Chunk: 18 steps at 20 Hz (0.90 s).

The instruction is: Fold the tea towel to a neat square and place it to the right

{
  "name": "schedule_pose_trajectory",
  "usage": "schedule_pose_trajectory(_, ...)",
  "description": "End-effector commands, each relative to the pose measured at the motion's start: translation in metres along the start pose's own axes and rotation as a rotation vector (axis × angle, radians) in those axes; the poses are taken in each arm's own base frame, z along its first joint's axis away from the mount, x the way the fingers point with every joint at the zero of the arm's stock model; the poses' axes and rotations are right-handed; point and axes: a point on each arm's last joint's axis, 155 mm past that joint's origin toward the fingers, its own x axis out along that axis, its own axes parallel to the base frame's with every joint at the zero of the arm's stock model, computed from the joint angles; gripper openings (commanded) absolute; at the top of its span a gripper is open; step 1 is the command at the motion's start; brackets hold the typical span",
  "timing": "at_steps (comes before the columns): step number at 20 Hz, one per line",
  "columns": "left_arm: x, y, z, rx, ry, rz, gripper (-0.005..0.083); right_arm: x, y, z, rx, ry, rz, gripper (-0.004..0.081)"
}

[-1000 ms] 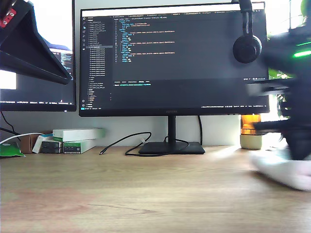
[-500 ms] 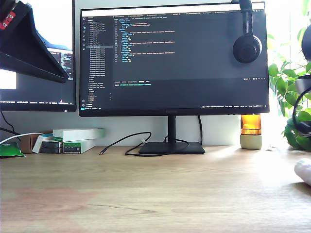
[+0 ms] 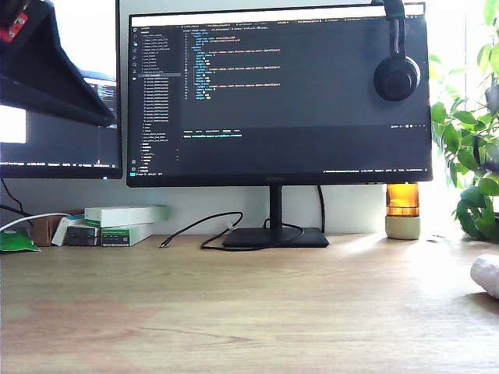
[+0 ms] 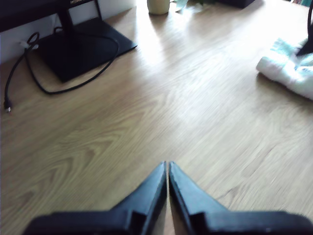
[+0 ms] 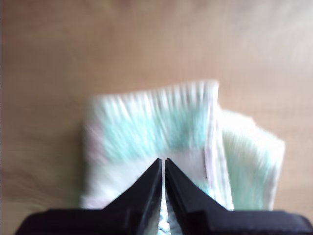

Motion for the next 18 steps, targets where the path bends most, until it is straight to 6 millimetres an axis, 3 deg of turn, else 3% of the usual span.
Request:
schedule_pose_trajectory(1, 0.002, 0.001, -0.003, -0.005, 0.001, 0.001, -0.0024, -0.021, 0.006, 0.026, 0.007, -0.085, 0.035, -0.0011)
schedule_pose_trajectory(3, 0.002, 0.001, 0.006, 0.0, -0.038, 0.003, -0.0024, -0.036, 0.014, 0.052, 0.014, -0.201, 0.079, -0.0011)
schedule_pose_trajectory(6, 0.006, 0.007, 0.021, 0.001, -0.095, 0.018, -0.0024, -0.054, 0.022, 0.106, -0.003, -0.43, 0.114, -0.0011)
schedule_pose_trajectory(9, 0.016, 0.026, 0.03, 0.012, -0.131, 0.065, -0.0024, -0.061, 0.018, 0.139, -0.024, -0.556, 0.1, -0.0011)
schedule_pose_trajectory(13, 0.03, 0.07, 0.03, -0.041, -0.154, 0.12, -0.0024, -0.043, -0.018, 0.145, -0.022, -0.546, 0.043, -0.0011)
schedule_pose_trajectory(18, 0.015, 0.136, 0.021, -0.144, -0.169, 0.252, -0.0024, -0.041, -0.07, 0.14, 0.047, -0.536, 0.015, -0.0011)
